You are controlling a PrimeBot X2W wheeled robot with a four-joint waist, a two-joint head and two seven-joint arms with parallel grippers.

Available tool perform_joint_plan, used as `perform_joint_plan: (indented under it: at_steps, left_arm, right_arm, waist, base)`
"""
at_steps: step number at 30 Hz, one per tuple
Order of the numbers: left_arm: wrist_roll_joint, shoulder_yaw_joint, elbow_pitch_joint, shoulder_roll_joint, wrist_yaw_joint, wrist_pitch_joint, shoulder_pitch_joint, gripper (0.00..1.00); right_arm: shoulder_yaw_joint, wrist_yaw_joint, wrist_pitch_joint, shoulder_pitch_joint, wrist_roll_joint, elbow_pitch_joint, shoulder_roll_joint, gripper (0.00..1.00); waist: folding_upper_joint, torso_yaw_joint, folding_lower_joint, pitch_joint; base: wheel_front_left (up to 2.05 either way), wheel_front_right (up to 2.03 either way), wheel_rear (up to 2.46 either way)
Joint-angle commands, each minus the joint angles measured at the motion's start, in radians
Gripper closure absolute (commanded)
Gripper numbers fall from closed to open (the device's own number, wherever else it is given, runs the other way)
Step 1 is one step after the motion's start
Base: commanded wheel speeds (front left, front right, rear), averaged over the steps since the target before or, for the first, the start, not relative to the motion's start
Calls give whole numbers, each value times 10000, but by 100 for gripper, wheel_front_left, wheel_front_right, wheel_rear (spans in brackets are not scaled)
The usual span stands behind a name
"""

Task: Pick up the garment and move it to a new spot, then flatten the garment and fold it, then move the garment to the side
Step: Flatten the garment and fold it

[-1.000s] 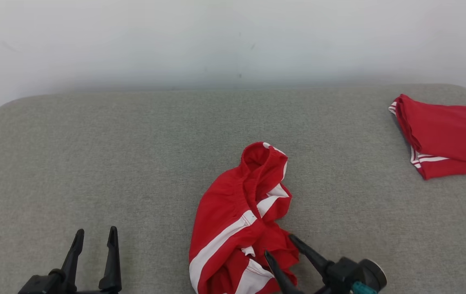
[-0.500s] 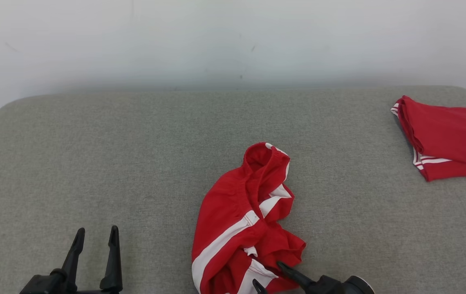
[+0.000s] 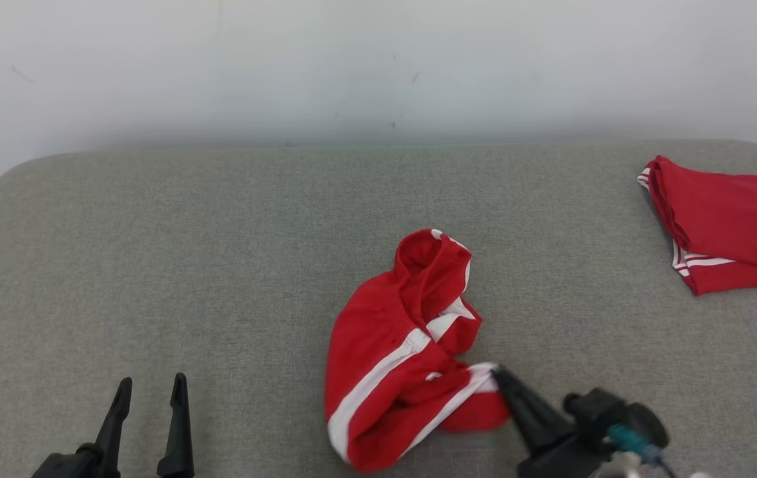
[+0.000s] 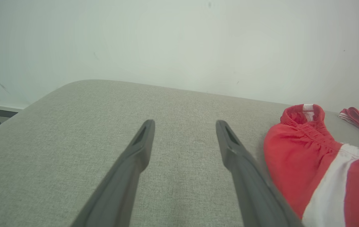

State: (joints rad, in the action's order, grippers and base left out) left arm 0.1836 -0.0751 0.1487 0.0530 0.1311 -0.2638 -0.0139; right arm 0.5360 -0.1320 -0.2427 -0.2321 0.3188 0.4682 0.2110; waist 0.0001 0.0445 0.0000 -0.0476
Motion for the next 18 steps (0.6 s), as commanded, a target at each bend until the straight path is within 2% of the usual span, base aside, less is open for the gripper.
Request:
perform_joint_plan:
  at_steps: [1, 8, 11, 12, 13, 14, 18]
  left_arm:
    - [-45, -8, 16, -3, -16, -3, -138, 0]
    - [5, 32, 43, -17, -16, -3, -195, 0]
    - [33, -14, 41, -21, -18, -3, -256, 0]
    - [37, -26, 38, -21, -19, -3, -269, 0]
    - [34, -22, 54, -22, -18, -3, -285, 0]
    - [28, -20, 64, -25, -18, -3, -300, 0]
    - [18, -49, 55, -24, -18, -3, -318, 0]
  right_arm:
    - [-403, 31, -102, 14, 119, -158, 154, 100]
    - [-2373, 31, -104, 968, 356, -818, 493, 100]
    - [-3125, 31, 64, 1379, 578, -783, 352, 100]
    - [-3323, 31, 221, 1509, 663, -675, 272, 95]
    - [-3405, 29, 273, 1554, 545, -659, 285, 52]
    - [-3505, 29, 229, 1513, 499, -734, 234, 0]
    - [-3647, 29, 86, 1593, 348, -1123, 35, 0]
  waist:
    - [-1, -88, 0, 70]
    - [-1, -266, 0, 189]
    - [-1, -363, 0, 209]
    - [-1, -391, 0, 206]
    - [-1, -408, 0, 204]
    - [-1, -426, 0, 203]
    - [-1, -522, 0, 222]
  base:
    - [0, 0, 0]
    - [0, 0, 0]
    - [0, 0, 0]
    - [0, 0, 0]
    - [0, 0, 0]
    - [0, 0, 0]
    - [0, 0, 0]
